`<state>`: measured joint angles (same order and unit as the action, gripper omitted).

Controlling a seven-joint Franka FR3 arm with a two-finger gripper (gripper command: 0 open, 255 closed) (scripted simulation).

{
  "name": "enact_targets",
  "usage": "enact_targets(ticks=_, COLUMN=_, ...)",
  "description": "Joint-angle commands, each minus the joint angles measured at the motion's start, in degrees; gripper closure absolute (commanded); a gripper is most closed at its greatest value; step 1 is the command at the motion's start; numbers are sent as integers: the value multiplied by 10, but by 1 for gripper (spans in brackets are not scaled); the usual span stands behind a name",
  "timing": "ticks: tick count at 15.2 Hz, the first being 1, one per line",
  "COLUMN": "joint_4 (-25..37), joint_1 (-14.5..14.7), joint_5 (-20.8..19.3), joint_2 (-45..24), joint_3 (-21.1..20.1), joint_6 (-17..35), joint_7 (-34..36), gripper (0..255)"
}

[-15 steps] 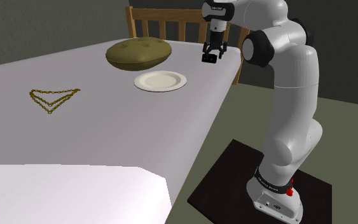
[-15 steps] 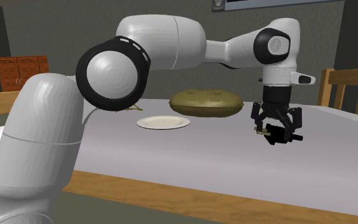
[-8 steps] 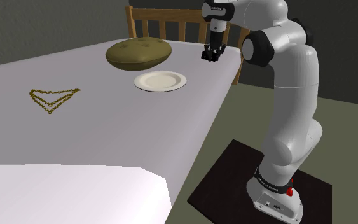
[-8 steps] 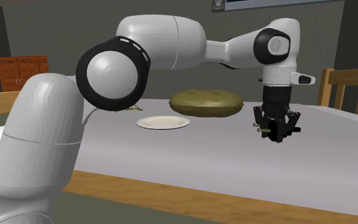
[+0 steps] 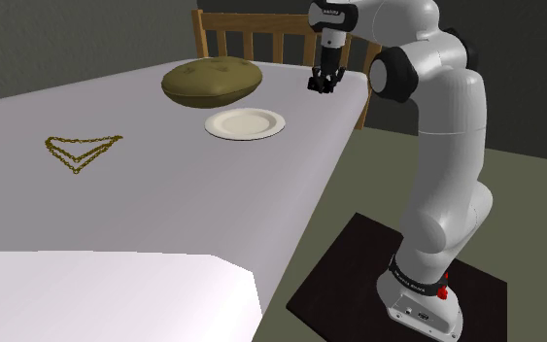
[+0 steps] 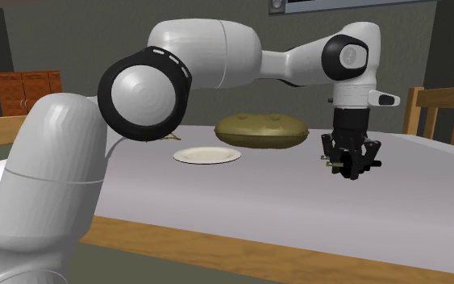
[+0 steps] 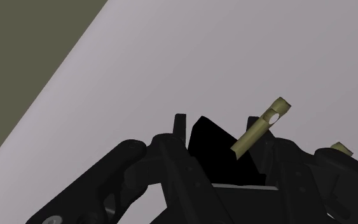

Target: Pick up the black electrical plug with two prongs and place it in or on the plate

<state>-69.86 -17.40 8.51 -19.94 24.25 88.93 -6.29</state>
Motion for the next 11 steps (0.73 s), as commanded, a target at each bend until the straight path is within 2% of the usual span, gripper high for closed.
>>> enact_targets(ticks=1, joint_4=18, joint_1=-3, joint_5=2, joint_2=-4, joint_3=0, joint_6=-14, joint_7=0, gripper=255)
enact_targets(ticks=7, joint_4=111, joint_1=-20, joint_5=14, joint_2=-34, joint_3=0, joint_6=-78, joint_7=-1, gripper=255)
enact_targets(ticks=11, joint_4=195, joint_1=-40, joint_5=28, joint_2=-66, joint_3=-2, joint_6=-130, joint_7=-1, gripper=255)
